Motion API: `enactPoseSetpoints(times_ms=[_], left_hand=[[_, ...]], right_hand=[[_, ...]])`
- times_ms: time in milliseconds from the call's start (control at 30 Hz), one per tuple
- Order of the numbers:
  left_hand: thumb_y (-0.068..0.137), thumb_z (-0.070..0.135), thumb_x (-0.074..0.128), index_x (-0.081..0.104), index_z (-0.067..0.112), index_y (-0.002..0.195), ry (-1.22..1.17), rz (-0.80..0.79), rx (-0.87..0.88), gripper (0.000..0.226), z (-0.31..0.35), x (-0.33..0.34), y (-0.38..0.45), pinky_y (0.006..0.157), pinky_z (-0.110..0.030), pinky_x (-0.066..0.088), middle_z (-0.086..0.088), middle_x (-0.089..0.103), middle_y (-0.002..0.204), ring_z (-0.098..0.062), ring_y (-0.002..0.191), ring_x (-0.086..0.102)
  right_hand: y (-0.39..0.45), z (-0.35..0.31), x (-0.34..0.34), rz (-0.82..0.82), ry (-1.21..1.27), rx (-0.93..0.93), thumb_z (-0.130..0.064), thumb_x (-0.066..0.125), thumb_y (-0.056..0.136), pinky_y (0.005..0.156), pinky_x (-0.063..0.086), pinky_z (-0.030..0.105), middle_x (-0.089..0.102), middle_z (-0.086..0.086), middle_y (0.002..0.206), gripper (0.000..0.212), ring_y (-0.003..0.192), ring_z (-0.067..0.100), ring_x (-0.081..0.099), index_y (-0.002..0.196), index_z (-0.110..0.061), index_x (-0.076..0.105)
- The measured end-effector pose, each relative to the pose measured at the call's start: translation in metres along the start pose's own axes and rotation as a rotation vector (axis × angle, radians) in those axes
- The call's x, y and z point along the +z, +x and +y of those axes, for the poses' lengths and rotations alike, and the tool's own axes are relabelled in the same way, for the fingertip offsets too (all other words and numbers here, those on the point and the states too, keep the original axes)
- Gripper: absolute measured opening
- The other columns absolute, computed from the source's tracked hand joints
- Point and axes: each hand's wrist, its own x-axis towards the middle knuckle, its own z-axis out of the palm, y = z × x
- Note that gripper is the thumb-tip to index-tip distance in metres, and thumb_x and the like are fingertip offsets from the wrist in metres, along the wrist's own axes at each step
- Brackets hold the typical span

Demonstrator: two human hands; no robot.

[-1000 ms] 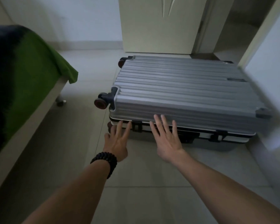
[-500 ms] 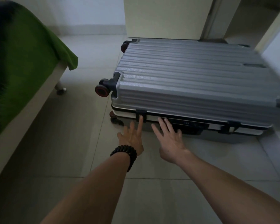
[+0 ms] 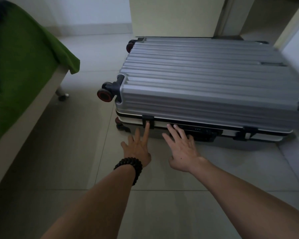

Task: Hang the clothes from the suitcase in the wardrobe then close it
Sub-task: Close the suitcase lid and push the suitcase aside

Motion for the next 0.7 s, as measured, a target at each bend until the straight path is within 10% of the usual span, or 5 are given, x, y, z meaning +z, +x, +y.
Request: enactPoseSetpoints(times_ms=[500,700], left_hand=[[0.084,0.043,0.061,-0.041,0.035,0.139,0.016,-0.060,-0.026,0.116,0.002,-0.003,0.014,0.094,-0.055,0.037,-0.008,0.025,0.151,-0.033,0.126,0.038],[0.087,0.027,0.055,-0.011,0.021,0.153,0.075,0.048,0.217,0.094,0.018,-0.012,0.001,0.098,-0.048,0.041,-0.009,0.038,0.140,-0.030,0.123,0.042]], right_hand=[[0.011,-0.009,-0.002,-0.039,0.011,0.013,-0.034,0.062,0.070,0.113,0.016,0.059,-0.022,0.005,0.159,0.075,0.146,0.031,-0.016,0.139,-0.025,0.035],[-0.017,0.023,-0.008,-0.055,0.039,-0.017,-0.015,0.060,0.078,0.120,0.004,0.052,-0.023,0.002,0.159,0.086,0.147,0.027,-0.018,0.151,-0.029,0.016]])
